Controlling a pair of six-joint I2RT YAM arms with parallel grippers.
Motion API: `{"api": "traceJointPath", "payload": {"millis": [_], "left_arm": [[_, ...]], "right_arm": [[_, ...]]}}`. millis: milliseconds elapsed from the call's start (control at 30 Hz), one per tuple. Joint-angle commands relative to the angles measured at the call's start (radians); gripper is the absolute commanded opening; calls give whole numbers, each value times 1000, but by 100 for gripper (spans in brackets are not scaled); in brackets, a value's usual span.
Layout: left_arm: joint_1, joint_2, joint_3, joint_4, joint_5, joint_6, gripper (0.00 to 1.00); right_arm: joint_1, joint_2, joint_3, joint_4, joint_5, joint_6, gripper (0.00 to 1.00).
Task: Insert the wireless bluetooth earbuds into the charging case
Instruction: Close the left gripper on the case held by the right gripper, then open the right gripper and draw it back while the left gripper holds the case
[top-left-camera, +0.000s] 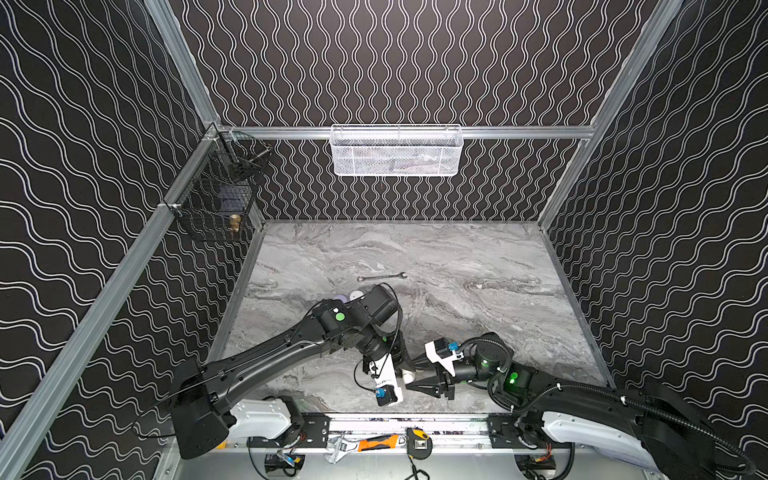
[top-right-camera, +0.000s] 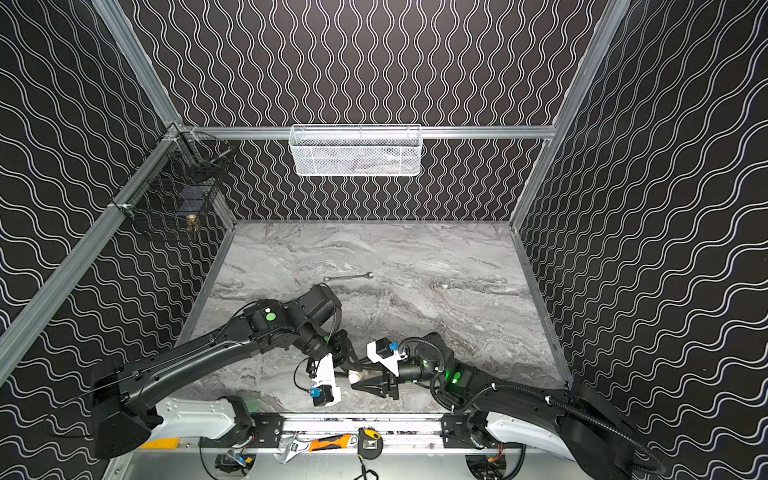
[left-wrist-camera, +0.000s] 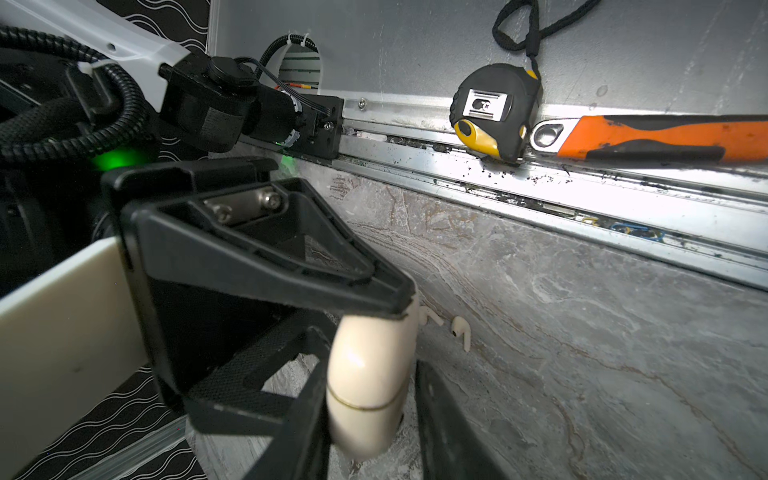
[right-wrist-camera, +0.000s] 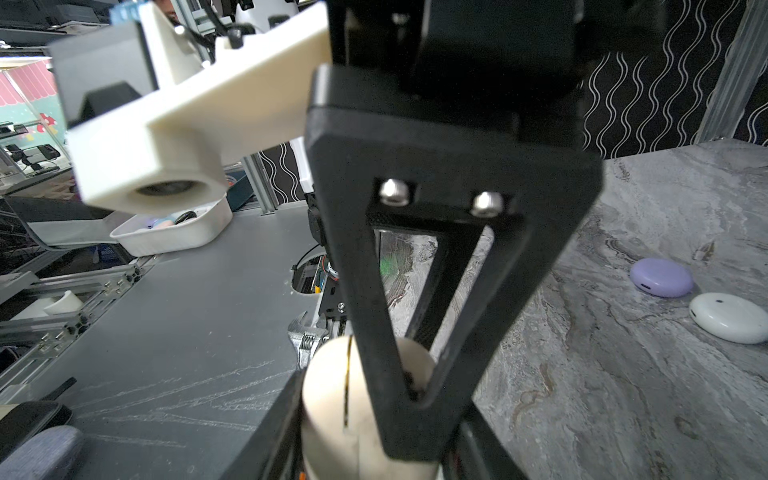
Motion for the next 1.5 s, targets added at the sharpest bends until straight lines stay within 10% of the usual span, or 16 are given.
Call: {"api": "traceJointPath", "payload": {"millis": [0, 933, 1133, 1300, 1467], "left_arm": [[-1, 6, 4, -27, -20, 21, 34], [-4, 22, -6, 10, -42, 31, 23], [-4, 29, -5, 24, -22, 13, 0], [-3, -1, -32, 189, 0, -288, 0], [-4, -91, -97, 428, -84, -866, 0]], "right_arm": [[1, -2, 16, 52, -37, -10, 9], [14, 16, 35, 55, -85, 0, 11], [19, -1, 32, 60, -56, 21, 42], [19, -93, 7, 16, 95, 33, 75], [19, -293, -71, -23, 315, 49, 89]]}}
